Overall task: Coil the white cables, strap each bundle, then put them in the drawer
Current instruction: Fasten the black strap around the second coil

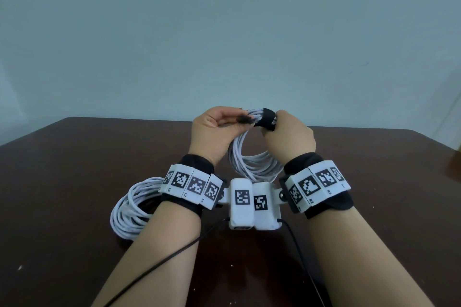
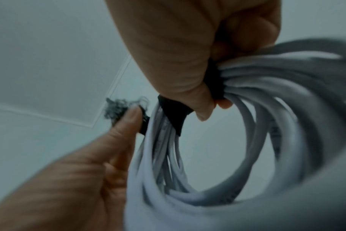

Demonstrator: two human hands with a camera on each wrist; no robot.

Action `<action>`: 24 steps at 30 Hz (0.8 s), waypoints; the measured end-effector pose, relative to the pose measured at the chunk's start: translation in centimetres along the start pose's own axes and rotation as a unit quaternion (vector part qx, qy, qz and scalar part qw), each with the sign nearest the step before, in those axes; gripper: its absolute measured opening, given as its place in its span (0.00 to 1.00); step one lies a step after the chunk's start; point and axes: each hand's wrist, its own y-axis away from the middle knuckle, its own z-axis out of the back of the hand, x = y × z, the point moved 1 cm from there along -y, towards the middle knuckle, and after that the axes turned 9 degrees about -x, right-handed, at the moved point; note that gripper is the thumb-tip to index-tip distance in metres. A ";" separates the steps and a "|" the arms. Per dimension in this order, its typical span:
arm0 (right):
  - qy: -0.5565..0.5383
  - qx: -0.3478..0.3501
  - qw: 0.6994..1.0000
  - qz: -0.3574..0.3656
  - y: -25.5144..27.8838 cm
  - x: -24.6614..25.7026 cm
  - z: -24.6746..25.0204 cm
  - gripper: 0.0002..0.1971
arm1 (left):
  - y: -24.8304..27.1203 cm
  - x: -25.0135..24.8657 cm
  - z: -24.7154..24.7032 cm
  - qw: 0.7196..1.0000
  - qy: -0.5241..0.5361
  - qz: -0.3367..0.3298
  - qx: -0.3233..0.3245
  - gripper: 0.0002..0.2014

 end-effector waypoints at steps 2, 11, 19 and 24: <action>0.012 -0.004 1.000 0.010 0.0 0.1 0.0 0.06 | -0.2 -0.2 -0.2 0.999 0.032 0.000 -0.003 0.18; -0.014 0.016 1.000 0.019 -0.1 -0.1 0.0 0.09 | 0.2 0.6 0.4 0.992 0.032 0.031 0.118 0.15; -0.026 0.009 0.999 0.019 -0.3 -0.5 0.4 0.08 | -0.1 -0.4 -0.2 0.986 0.137 0.046 0.080 0.30; -0.012 0.011 0.999 0.043 -0.3 -0.3 0.2 0.08 | -0.6 0.1 0.1 0.977 0.157 0.146 -0.011 0.31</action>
